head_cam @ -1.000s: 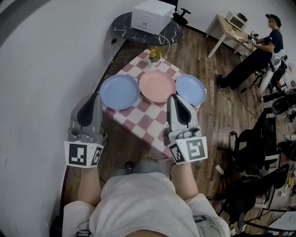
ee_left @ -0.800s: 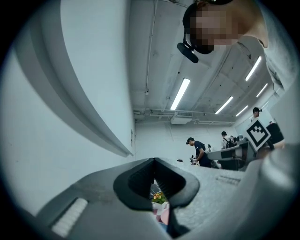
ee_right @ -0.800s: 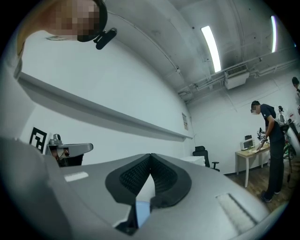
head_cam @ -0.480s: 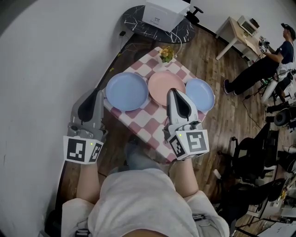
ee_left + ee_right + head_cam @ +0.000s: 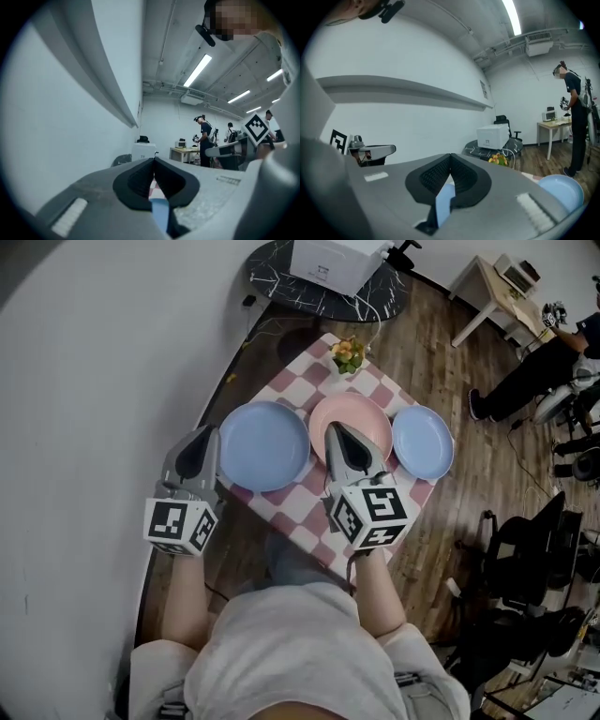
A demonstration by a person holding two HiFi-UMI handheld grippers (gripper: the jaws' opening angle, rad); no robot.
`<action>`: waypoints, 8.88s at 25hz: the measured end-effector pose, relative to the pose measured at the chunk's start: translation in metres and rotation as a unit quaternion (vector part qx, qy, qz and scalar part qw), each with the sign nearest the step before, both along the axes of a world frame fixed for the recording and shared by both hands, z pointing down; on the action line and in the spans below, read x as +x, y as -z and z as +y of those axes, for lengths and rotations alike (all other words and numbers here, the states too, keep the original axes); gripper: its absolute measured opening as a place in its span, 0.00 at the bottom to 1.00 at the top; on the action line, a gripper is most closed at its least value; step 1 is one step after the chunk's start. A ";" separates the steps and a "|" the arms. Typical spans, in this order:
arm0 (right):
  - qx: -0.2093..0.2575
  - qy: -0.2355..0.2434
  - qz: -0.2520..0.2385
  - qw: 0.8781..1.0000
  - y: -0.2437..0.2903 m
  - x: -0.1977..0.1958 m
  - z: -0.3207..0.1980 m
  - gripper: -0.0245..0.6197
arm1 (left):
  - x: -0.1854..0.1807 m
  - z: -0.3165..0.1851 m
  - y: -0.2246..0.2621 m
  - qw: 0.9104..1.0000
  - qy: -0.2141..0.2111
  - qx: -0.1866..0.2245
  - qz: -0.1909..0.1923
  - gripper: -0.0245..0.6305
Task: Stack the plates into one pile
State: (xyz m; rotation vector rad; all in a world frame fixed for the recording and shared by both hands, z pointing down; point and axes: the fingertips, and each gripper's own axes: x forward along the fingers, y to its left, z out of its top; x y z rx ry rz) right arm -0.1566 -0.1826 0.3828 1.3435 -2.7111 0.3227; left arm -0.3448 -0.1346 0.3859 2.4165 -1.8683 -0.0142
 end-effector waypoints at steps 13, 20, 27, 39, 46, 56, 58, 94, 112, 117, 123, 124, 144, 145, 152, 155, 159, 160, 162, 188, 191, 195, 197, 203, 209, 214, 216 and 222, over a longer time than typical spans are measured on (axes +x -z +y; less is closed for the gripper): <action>-0.288 -0.043 -0.008 0.957 -0.196 0.002 -0.008 0.10 | -0.046 -0.045 -0.185 0.970 0.035 -0.239 0.006 0.16; -0.362 -0.071 -0.035 0.929 -0.245 0.003 -0.004 0.16 | -0.054 -0.053 -0.244 0.944 0.028 -0.329 0.020 0.26; -0.397 -0.073 -0.035 0.914 -0.272 -0.003 -0.001 0.17 | -0.053 -0.052 -0.277 0.928 0.032 -0.370 0.012 0.26; -0.359 -0.067 -0.007 0.931 -0.247 -0.005 0.004 0.12 | -0.054 -0.051 -0.239 0.945 0.057 -0.321 0.019 0.09; -0.312 -0.099 -0.041 0.944 -0.204 0.017 -0.004 0.11 | -0.033 -0.063 -0.191 0.963 0.038 -0.264 0.026 0.09; -0.280 -0.180 -0.071 0.940 -0.181 0.076 -0.022 0.09 | 0.026 -0.097 -0.164 0.972 -0.011 -0.230 0.038 0.09; -0.278 -0.196 -0.071 0.938 -0.180 0.089 -0.027 0.09 | 0.039 -0.108 -0.165 0.972 -0.024 -0.230 0.037 0.09; -0.359 -0.337 -0.056 0.869 -0.261 0.220 -0.056 0.08 | 0.184 -0.179 -0.265 0.915 -0.173 -0.357 -0.076 0.16; -0.366 -0.346 -0.020 0.864 -0.274 0.222 -0.049 0.09 | 0.191 -0.173 -0.265 0.914 -0.205 -0.330 -0.120 0.25; -0.343 -0.343 0.005 0.874 -0.266 0.222 -0.052 0.13 | 0.185 -0.176 -0.252 0.925 -0.191 -0.307 -0.117 0.25; -0.240 -0.338 -0.006 0.910 -0.211 0.219 -0.062 0.04 | 0.181 -0.179 -0.199 0.951 -0.185 -0.232 -0.087 0.04; -0.219 -0.334 -0.006 0.917 -0.200 0.217 -0.063 0.04 | 0.180 -0.179 -0.188 0.956 -0.186 -0.214 -0.080 0.04; 0.056 -0.254 0.032 0.965 -0.031 0.174 0.004 0.04 | 0.150 -0.080 -0.006 0.981 -0.177 0.075 0.033 0.04; 0.065 -0.249 0.034 0.966 -0.025 0.172 0.010 0.04 | 0.151 -0.071 0.000 0.980 -0.178 0.085 0.026 0.04; 0.103 -0.219 0.032 0.970 0.013 0.160 0.070 0.04 | 0.151 0.006 0.043 0.979 -0.155 0.131 -0.001 0.04; 0.111 -0.215 0.033 0.970 0.022 0.161 0.101 0.04 | 0.146 0.040 0.058 0.979 -0.137 0.152 0.017 0.04; 0.118 -0.220 0.030 0.968 0.033 0.169 0.133 0.04 | 0.147 0.068 0.064 0.979 -0.129 0.155 0.017 0.04; 0.119 -0.222 0.030 0.967 0.035 0.172 0.139 0.04 | 0.150 0.072 0.064 0.980 -0.130 0.150 0.012 0.04; 0.122 -0.228 0.034 0.965 0.040 0.180 0.150 0.04 | 0.158 0.078 0.064 0.980 -0.135 0.148 0.005 0.04; 0.128 -0.211 0.049 0.968 0.056 0.355 0.061 0.04 | 0.321 -0.008 0.052 0.985 -0.130 0.090 0.071 0.04; 0.107 -0.183 0.051 0.976 0.045 0.374 0.032 0.04 | 0.340 -0.028 0.035 0.991 -0.101 0.054 0.075 0.04; 0.060 -0.159 0.046 0.984 0.016 0.399 0.000 0.04 | 0.368 -0.050 -0.002 0.994 -0.076 -0.022 0.078 0.04; 0.035 -0.144 0.049 0.988 -0.002 0.407 -0.013 0.04 | 0.381 -0.059 -0.025 0.994 -0.062 -0.060 0.073 0.04; -0.050 -0.107 0.057 0.991 -0.058 0.425 -0.047 0.04 | 0.416 -0.075 -0.096 0.981 -0.039 -0.173 0.076 0.13; -0.145 -0.081 0.070 0.984 -0.124 0.439 -0.071 0.04 | 0.440 -0.083 -0.158 0.960 -0.014 -0.266 0.086 0.22; -0.206 -0.072 0.080 0.973 -0.173 0.452 -0.080 0.08 | 0.449 -0.089 -0.197 0.944 0.018 -0.317 0.085 0.22; -0.225 -0.071 0.081 0.968 -0.189 0.455 -0.084 0.10 | 0.451 -0.091 -0.210 0.938 0.028 -0.333 0.091 0.22; -0.269 -0.071 0.084 0.957 -0.227 0.460 -0.105 0.19 | 0.448 -0.101 -0.239 0.924 0.065 -0.360 0.110 0.30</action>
